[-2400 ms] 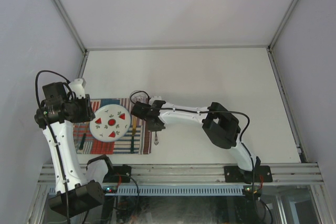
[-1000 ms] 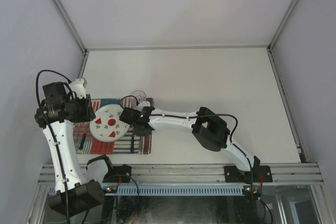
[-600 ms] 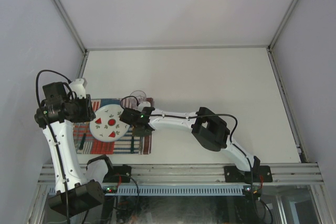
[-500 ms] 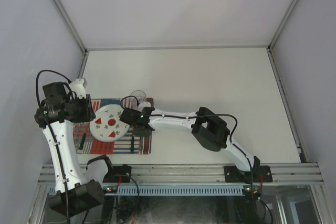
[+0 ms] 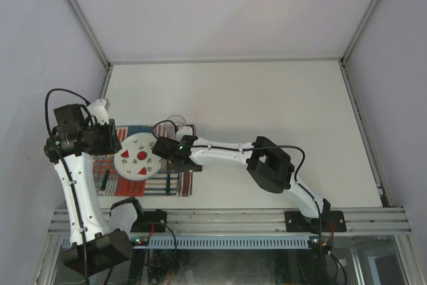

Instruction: Set the dinner table for one person

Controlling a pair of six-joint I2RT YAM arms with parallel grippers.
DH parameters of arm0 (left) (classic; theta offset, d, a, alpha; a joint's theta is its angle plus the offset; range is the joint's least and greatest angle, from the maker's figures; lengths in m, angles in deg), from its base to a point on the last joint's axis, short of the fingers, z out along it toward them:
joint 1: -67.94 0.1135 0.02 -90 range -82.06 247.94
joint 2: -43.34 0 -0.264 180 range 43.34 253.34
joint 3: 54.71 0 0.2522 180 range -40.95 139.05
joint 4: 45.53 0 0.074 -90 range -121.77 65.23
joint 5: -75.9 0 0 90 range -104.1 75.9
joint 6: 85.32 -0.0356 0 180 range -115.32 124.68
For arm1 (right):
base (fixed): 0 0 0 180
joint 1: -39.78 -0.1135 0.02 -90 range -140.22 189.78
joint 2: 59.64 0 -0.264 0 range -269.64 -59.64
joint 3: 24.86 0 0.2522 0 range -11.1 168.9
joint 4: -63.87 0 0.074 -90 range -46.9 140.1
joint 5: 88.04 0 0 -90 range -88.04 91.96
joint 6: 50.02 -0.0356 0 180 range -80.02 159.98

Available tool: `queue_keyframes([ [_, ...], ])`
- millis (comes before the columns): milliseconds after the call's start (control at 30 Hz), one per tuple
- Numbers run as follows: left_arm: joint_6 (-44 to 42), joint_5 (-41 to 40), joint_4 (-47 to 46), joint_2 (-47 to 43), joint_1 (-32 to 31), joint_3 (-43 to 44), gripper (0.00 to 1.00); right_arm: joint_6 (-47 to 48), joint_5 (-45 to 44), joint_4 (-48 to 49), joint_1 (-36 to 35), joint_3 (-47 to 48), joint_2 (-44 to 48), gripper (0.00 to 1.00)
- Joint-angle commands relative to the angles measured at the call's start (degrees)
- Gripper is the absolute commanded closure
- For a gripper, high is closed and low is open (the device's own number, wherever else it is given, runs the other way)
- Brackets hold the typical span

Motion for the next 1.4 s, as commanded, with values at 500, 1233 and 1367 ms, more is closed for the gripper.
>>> queue_keyframes([
  [500, 10.2, -5.7, -30.5, -2.8, 0.4, 4.2, 0.53, 27.8, -32.5, -15.9, 6.6, 0.7, 32.1, 0.00],
  [1233, 19.0, 3.8, -58.1, -2.7, 0.5, -26.7, 0.70, 55.6, -28.4, 32.6, 24.6, -72.0, 91.9, 0.00],
  [1367, 16.6, 0.1, -66.4, -14.2, 0.4, -40.5, 0.72, 53.4, -34.2, 34.8, 24.4, -78.9, 99.7, 0.00],
])
